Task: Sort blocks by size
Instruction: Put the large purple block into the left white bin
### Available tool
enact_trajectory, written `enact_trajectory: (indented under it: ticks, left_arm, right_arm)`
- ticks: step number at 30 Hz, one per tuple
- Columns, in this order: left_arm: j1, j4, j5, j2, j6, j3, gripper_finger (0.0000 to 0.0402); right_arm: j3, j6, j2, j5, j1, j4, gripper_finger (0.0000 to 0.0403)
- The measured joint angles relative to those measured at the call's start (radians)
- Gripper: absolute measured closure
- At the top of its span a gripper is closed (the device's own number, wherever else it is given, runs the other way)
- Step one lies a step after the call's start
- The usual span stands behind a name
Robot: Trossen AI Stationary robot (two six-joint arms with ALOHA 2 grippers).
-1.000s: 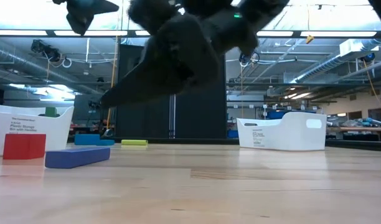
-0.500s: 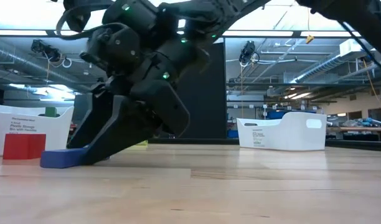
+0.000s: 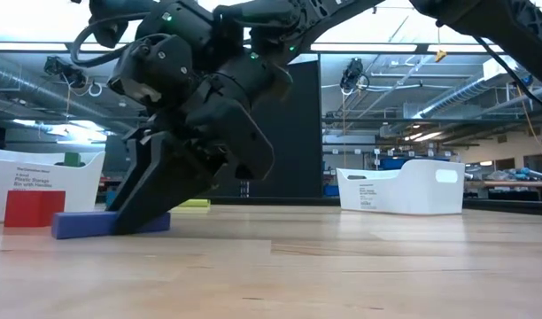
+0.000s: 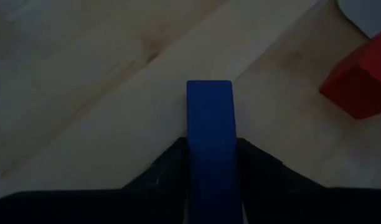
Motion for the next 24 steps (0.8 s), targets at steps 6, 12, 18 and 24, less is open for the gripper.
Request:
enact_trajectory:
  ticks: [6, 12, 18, 24]
  left_arm:
    - [0.0, 0.075, 0.001, -0.054, 0.047, 0.002, 0.0224]
    - [0.0, 0.165, 0.001, -0.133, 0.141, 0.004, 0.0224]
    - [0.0, 0.191, 0.003, -0.178, 0.196, 0.004, 0.0224]
    - [0.002, 0.188, -0.004, -0.177, 0.232, 0.004, 0.0224]
  right_arm:
    - [-0.012, 0.002, -0.063, 0.041, -0.001, 0.059, 0.0286]
    - [-0.003, 0.079, -0.089, 0.116, -0.022, 0.536, 0.0286]
    - [0.02, 0.269, -0.013, 0.168, -0.085, 0.827, 0.0286]
    - [0.196, 0.405, 0.132, 0.194, -0.103, 0.855, 0.0286]
